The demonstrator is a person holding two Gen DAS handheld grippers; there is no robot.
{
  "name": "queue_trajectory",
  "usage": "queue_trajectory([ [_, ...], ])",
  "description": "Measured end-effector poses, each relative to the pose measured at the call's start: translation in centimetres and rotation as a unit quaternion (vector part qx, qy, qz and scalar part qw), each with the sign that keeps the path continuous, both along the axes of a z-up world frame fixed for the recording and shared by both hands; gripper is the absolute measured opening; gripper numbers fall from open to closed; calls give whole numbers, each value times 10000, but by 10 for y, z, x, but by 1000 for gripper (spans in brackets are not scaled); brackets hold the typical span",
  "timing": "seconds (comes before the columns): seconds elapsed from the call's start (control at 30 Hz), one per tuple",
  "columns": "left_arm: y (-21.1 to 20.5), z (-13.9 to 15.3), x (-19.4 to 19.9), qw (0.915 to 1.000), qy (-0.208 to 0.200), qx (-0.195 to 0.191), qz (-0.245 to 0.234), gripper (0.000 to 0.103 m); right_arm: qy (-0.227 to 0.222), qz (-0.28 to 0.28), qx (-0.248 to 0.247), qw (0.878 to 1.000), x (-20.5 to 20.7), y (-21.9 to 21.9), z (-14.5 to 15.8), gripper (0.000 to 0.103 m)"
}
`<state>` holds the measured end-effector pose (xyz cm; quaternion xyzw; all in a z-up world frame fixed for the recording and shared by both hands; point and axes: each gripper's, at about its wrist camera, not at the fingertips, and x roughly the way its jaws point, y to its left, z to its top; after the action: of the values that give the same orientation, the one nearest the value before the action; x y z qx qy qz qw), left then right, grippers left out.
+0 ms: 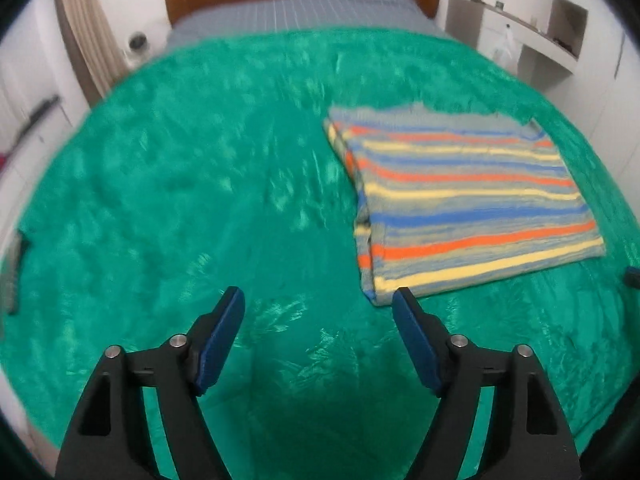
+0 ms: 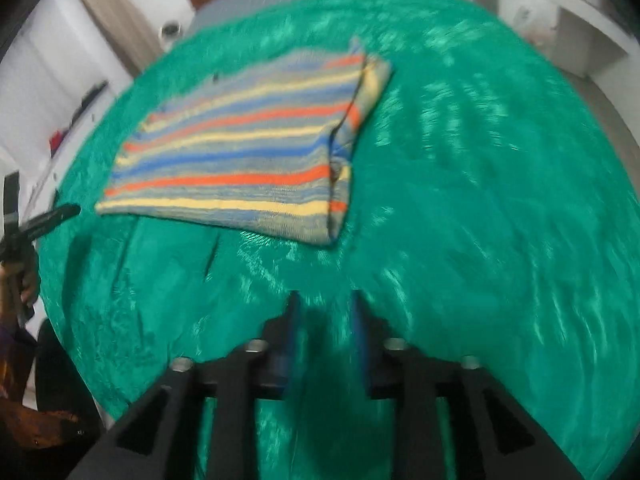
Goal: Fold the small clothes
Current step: 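Lift both open grippers away from the folded sweater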
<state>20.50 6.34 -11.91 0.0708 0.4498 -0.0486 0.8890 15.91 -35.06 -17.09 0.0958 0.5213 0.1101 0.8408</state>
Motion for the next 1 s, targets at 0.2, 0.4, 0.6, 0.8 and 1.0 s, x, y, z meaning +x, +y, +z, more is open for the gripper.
queue_trajectory([
  [0.2,-20,13,-11,9989,-220,397,-149,78,-317,-547,277,9976,-36,-11,-2,50],
  [0.4,-33,27,-30,9975,-358,541,-291,78,-448,-546,277,9971,-50,-4,5,52],
  [0.6,-44,32,-33,9969,-396,606,-323,78,-536,-413,212,9975,-59,7,4,57],
  [0.8,-71,21,-33,9959,-325,626,-573,78,-606,-450,297,9967,-64,5,-2,57],
  [1.0,-151,-13,-41,9858,-193,582,-1561,78,-857,-726,523,9923,-68,-14,0,57],
])
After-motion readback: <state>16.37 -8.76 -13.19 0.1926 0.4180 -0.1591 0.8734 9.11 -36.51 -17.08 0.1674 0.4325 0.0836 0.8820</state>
